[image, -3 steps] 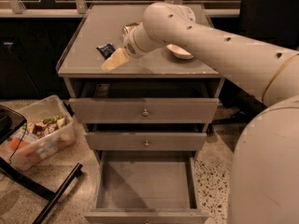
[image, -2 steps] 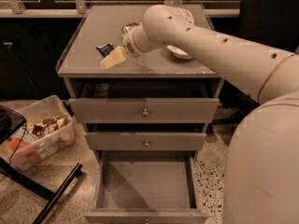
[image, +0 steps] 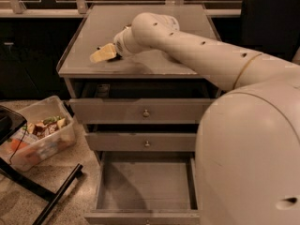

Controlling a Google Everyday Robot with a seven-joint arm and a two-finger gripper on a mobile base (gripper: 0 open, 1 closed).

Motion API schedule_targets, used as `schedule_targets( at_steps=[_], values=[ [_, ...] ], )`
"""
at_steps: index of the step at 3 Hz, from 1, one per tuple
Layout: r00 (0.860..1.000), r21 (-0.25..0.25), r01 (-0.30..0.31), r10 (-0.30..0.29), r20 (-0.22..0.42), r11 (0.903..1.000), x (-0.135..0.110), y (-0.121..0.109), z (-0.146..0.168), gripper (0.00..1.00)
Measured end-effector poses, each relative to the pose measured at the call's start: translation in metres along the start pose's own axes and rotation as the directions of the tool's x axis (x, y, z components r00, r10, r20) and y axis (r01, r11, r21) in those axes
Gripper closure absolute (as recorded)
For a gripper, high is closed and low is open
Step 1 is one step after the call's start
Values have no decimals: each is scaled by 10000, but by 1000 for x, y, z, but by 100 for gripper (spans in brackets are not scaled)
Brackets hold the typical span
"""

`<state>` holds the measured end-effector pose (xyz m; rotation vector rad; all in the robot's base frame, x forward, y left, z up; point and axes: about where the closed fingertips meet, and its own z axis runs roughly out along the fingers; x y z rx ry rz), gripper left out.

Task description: Place rxbar blueberry into bottom drawer

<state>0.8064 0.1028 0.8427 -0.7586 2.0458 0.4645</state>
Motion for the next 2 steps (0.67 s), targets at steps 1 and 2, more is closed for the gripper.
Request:
schedule_targets(
  at_steps=[1,2],
  values=[
    [9976,485,-691,694,-40,9964,-2,3,12,0],
    [9922,1119,-1199,1229,-208,9865,2,5,20,0]
  ],
)
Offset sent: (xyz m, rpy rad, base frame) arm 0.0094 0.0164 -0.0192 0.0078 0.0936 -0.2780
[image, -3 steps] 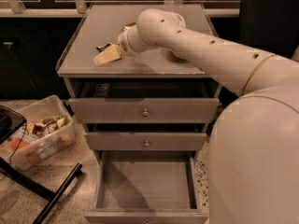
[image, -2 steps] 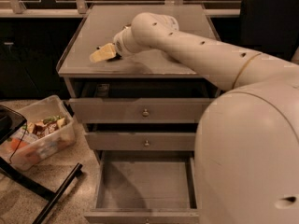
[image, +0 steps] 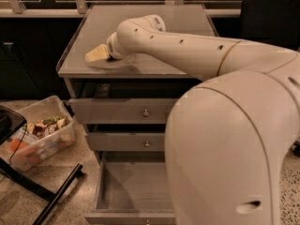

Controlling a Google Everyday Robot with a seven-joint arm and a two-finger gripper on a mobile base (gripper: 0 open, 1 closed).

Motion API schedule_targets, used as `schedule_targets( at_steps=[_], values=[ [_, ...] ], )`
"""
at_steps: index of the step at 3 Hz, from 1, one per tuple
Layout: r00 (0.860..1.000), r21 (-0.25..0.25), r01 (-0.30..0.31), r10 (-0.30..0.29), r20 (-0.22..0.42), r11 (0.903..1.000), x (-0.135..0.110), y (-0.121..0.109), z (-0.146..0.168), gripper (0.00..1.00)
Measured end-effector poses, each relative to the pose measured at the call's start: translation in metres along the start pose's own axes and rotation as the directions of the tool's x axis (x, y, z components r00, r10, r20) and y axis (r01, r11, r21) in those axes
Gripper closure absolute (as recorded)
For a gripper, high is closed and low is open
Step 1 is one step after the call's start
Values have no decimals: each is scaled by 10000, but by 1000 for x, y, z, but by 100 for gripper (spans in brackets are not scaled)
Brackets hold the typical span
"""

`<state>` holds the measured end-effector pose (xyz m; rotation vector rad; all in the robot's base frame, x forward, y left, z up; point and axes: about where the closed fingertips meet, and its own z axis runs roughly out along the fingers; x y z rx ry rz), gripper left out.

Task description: Place rxbar blueberry into bottom drawer

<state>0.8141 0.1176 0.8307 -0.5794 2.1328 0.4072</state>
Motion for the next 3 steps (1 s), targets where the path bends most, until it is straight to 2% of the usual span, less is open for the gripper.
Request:
schedule_targets(
  at_steps=[1,2,3],
  values=[
    [9992,395,-352,360,-181,9986,3,0,12,0],
    [9990,520,-410,420,-181,9978,2,1,22,0],
    [9991,478,-411,416,-97,9980,-2,2,27,19]
  ],
)
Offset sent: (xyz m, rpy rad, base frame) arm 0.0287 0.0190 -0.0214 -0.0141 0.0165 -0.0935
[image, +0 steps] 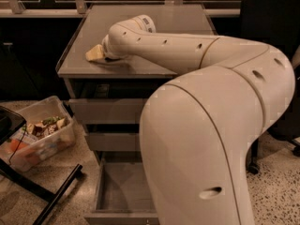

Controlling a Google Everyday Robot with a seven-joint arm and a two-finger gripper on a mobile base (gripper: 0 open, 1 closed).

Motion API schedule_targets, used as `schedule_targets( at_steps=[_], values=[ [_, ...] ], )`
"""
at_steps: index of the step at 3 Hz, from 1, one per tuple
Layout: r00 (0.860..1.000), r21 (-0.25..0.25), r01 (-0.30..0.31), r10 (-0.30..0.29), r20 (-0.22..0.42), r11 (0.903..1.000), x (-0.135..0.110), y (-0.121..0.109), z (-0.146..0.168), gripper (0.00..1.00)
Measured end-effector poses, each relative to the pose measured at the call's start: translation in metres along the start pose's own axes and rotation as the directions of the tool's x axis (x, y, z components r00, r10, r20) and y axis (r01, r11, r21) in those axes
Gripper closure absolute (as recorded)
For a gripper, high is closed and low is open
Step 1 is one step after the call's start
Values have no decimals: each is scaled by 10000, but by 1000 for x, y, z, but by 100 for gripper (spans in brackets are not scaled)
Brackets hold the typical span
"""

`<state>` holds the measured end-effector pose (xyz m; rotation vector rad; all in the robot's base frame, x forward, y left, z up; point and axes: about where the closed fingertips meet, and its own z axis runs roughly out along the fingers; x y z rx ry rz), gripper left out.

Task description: Place rxbar blueberry into bottom drawer

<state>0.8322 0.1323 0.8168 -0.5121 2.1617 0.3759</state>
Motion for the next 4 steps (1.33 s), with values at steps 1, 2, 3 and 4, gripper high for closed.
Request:
schedule_targets(
  at_steps=[1,2,3,4],
  values=[
    [10000,-13,-6,6,20,10000,-2,0,1,42],
    [10000,-13,-6,6,20,10000,-6,0,-2,65],
    [10000,-13,-6,6,20,10000,-11,1,-6,89],
    [10000,-13,-6,6,20,10000,-13,1,-7,100]
  ],
)
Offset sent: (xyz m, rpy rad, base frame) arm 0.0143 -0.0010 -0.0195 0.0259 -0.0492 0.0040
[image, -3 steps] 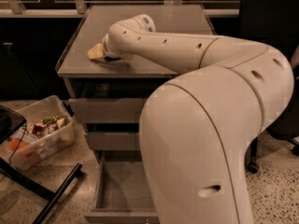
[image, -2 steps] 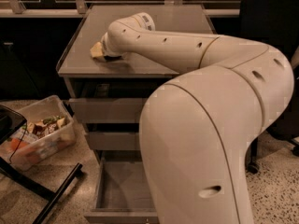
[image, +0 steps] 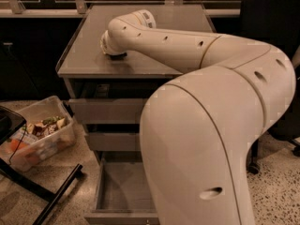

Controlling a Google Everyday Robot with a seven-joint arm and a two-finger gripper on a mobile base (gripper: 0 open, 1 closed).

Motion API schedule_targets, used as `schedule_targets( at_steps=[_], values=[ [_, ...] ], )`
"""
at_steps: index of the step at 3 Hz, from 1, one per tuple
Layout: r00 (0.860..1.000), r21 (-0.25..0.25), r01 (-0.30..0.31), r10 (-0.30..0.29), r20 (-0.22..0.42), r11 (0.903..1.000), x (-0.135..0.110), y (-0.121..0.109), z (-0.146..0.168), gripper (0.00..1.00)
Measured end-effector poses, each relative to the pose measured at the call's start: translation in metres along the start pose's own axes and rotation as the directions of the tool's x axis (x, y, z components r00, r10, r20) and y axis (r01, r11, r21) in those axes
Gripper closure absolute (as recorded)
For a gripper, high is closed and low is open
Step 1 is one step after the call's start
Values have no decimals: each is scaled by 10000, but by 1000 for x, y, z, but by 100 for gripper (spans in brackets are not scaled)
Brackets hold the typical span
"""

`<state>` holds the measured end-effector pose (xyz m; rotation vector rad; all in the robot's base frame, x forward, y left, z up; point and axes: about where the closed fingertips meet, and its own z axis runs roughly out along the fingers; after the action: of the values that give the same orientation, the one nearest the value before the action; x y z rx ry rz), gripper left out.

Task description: Place rxbar blueberry into bottom drawer

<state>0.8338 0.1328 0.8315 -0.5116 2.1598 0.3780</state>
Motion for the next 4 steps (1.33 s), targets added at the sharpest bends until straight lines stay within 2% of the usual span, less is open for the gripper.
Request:
schedule_targets(
  at_steps=[1,2,3,4],
  values=[
    [9993,61,256,-258,285,9997,6,-8,-13,100],
    [9970,-109,514,-507,587,9986,13,-13,-38,100],
    [9927,-465,704,-654,1015,9964,16,-11,-66,100],
    [9900,-1157,748,-597,1281,9905,17,-9,-90,100]
  ],
)
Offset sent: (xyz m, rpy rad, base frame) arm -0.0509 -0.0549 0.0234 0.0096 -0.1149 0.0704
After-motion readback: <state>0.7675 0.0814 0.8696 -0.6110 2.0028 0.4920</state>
